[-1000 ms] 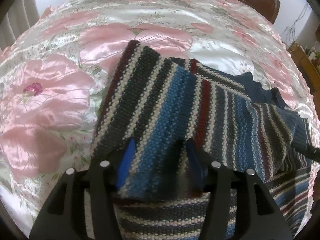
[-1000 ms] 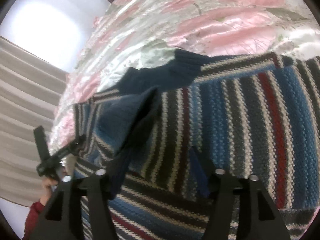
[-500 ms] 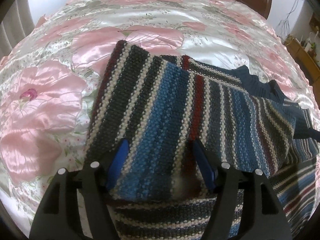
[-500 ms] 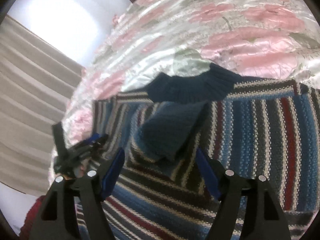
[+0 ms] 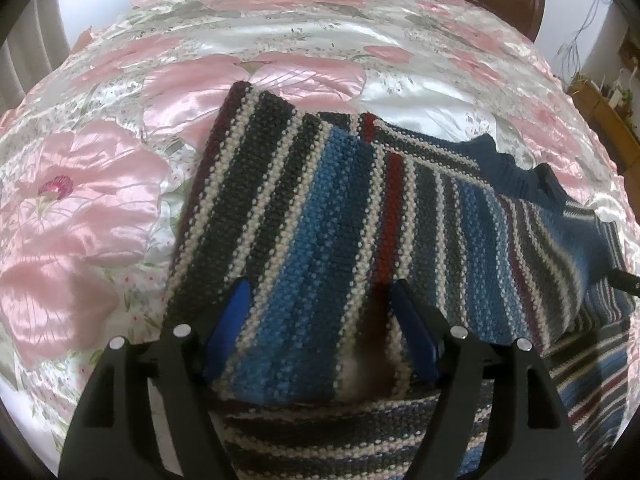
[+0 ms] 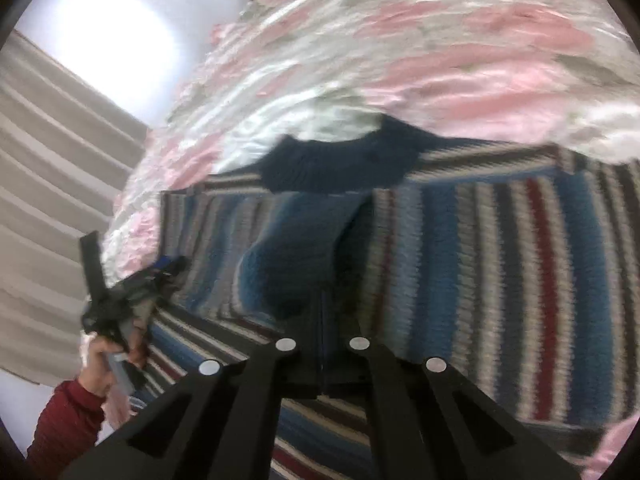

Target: Fold small clothes

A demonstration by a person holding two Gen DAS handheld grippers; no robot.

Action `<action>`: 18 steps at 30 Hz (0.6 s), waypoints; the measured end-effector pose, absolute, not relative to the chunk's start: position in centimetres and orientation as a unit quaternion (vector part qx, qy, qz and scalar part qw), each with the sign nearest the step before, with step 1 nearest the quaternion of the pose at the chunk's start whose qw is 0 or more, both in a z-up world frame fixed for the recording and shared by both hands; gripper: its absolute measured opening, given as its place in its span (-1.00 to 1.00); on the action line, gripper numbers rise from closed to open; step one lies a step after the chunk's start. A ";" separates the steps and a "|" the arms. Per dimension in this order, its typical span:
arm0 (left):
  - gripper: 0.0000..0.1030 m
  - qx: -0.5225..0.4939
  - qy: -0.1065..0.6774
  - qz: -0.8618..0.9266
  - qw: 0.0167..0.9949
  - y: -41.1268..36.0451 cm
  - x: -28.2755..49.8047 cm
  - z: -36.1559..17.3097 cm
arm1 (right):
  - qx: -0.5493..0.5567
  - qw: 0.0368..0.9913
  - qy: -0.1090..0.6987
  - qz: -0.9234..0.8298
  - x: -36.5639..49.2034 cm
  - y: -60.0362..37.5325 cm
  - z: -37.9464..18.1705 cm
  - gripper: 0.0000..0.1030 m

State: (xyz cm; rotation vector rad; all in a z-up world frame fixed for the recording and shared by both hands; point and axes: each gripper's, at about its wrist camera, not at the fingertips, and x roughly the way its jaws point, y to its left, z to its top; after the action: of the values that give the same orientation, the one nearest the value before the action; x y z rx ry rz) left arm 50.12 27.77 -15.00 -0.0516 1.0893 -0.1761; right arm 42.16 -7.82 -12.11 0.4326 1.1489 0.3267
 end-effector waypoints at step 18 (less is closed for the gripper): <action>0.62 -0.044 0.478 -0.074 0.874 27.9 48.2 -11.1 | 0.260 0.750 0.591 0.146 45.8 -6.1 -16.5 -0.04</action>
State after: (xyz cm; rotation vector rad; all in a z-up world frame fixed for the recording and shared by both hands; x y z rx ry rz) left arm 48.16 27.90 -11.12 -0.0926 0.9981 -0.1540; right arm 45.83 -6.07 -16.49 0.5673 1.2912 0.3191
